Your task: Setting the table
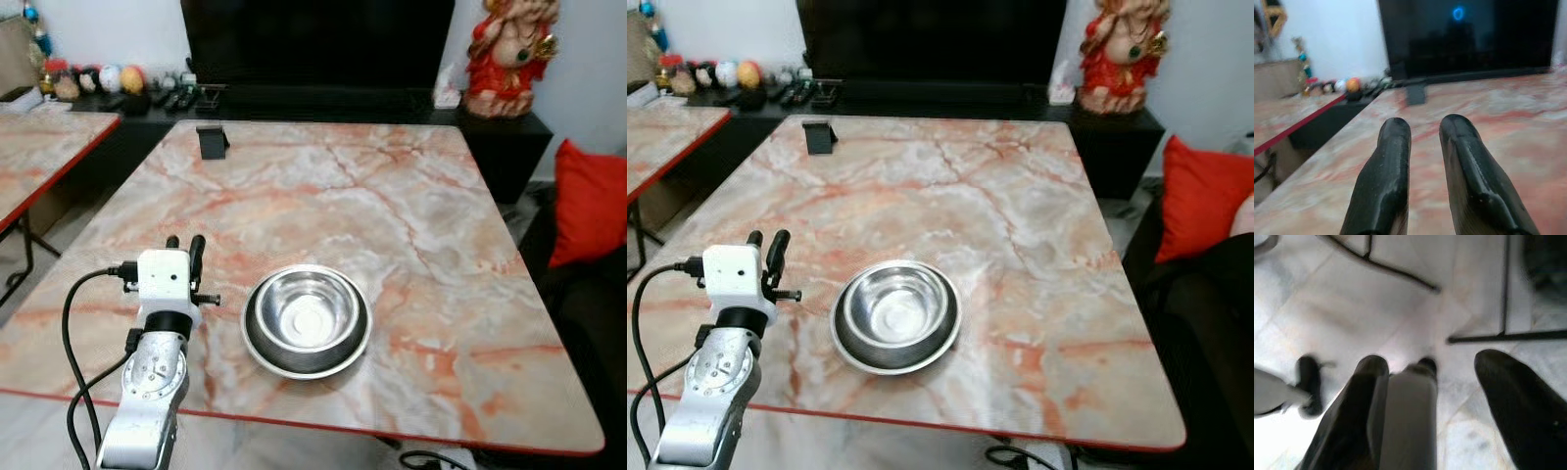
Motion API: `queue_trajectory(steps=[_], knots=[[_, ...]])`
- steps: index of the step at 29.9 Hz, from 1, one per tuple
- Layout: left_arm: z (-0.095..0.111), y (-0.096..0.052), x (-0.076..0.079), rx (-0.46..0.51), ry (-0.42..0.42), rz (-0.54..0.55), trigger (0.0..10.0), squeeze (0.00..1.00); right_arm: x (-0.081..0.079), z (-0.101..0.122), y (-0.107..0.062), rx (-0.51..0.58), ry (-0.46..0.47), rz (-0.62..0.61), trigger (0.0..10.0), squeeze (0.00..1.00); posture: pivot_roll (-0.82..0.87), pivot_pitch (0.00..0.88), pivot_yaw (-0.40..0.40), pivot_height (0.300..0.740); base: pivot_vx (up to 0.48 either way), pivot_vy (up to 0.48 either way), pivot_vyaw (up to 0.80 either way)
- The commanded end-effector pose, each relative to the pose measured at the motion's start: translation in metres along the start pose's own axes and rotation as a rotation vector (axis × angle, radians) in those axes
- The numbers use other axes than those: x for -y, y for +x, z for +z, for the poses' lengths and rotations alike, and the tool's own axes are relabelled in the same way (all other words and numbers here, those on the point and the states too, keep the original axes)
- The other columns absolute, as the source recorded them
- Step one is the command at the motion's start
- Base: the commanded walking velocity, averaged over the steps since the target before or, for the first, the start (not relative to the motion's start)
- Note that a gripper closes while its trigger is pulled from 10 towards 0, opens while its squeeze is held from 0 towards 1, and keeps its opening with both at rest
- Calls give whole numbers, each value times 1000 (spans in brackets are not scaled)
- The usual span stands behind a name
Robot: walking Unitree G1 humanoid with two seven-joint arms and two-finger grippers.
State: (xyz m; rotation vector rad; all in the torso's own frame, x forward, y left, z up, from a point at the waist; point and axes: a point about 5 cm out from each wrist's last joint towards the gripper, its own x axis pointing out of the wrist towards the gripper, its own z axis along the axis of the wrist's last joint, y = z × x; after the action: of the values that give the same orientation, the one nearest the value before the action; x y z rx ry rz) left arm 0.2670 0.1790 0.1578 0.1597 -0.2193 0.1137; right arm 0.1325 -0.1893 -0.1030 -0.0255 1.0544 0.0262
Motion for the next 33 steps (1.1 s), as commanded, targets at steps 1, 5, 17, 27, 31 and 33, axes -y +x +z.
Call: queue_trajectory(steps=[1,5,17,27,31,33], knots=[[0,0,-4,3,15,11,10000,0,-5,2,1,4,-1,14,10000,0,15,0,-2,740,0,454,0],[-1,-1,-4,-1,17,17,10000,0,-5,2,1,3,-1,13,10000,0,18,0,-4,740,0,454,0],[0,-1,-6,4,24,25,10000,0,-5,2,1,4,-2,16,10000,0,20,0,-5,740,0,454,0],[1,-2,-9,5,32,33,10000,0,-6,3,1,4,-4,19,10000,0,26,0,-5,740,0,454,0],[1,-3,-10,3,38,33,10000,0,-6,3,1,4,-3,19,10000,0,27,0,-3,740,0,454,0],[0,-3,-10,2,40,31,10000,0,-7,3,1,4,-3,19,10000,0,27,0,-3,740,0,454,0]])
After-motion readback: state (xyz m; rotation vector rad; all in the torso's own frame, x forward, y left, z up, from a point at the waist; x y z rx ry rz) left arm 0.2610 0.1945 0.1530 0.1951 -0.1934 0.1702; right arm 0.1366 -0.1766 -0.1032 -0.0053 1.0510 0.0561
